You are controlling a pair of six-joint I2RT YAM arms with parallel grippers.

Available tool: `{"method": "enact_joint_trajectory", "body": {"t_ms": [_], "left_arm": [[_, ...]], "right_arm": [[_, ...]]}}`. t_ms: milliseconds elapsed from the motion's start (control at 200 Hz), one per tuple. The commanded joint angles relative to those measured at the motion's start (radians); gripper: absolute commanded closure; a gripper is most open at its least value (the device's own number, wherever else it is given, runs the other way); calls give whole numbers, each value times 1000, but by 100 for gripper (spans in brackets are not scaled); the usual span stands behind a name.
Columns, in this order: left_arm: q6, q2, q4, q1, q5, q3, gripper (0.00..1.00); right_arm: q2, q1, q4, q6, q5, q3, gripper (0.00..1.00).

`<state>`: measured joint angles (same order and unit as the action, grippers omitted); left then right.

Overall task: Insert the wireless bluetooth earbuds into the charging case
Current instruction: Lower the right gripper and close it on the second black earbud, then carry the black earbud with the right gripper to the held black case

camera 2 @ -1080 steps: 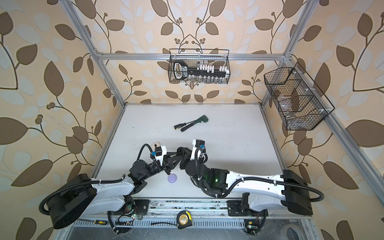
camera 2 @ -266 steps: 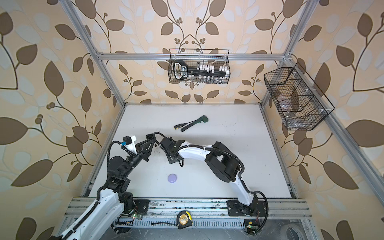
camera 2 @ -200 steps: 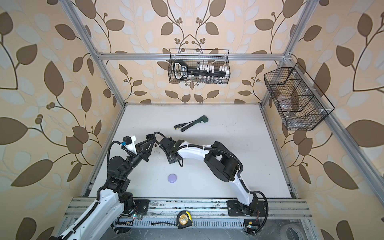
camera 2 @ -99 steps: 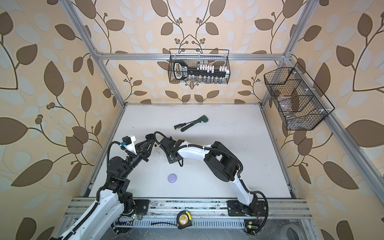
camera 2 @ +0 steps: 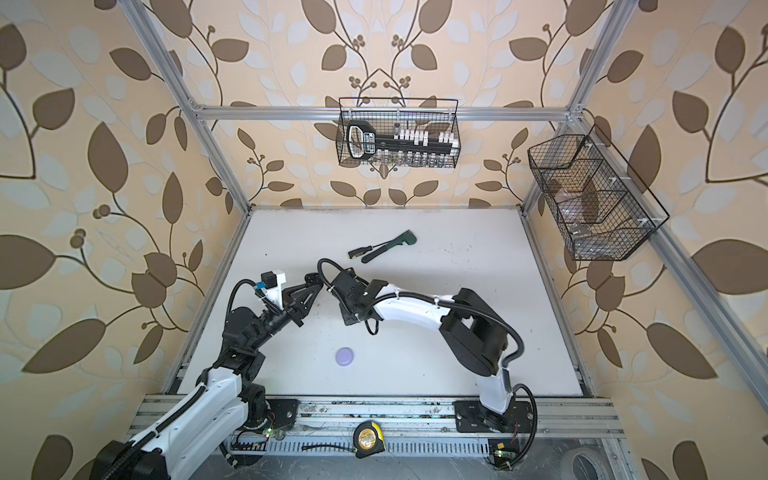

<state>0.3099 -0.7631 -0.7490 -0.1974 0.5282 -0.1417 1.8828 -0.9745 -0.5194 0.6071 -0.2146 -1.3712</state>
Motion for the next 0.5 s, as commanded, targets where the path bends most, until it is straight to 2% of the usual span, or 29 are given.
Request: {"method": "enact_joint_trajectory", "body": {"t_ms": [0, 120, 200, 375, 500], "left_arm": [[-87, -56, -97, -62, -3, -41, 100], [-184, -141, -123, -199, -116, -61, 100], [-226, -202, -149, -269, -149, -80, 100], [-194, -339, -317, -305, -105, -94, 100], [-185, -419, -411, -348, -87, -110, 100]], "right_arm": [[-129, 26, 37, 38, -40, 91, 83], [-249, 49, 47, 53, -80, 193, 83], [-318, 63, 48, 62, -108, 246, 83], [-481, 104, 49, 82, -134, 358, 83], [-573, 108, 46, 92, -152, 380, 82]]}}
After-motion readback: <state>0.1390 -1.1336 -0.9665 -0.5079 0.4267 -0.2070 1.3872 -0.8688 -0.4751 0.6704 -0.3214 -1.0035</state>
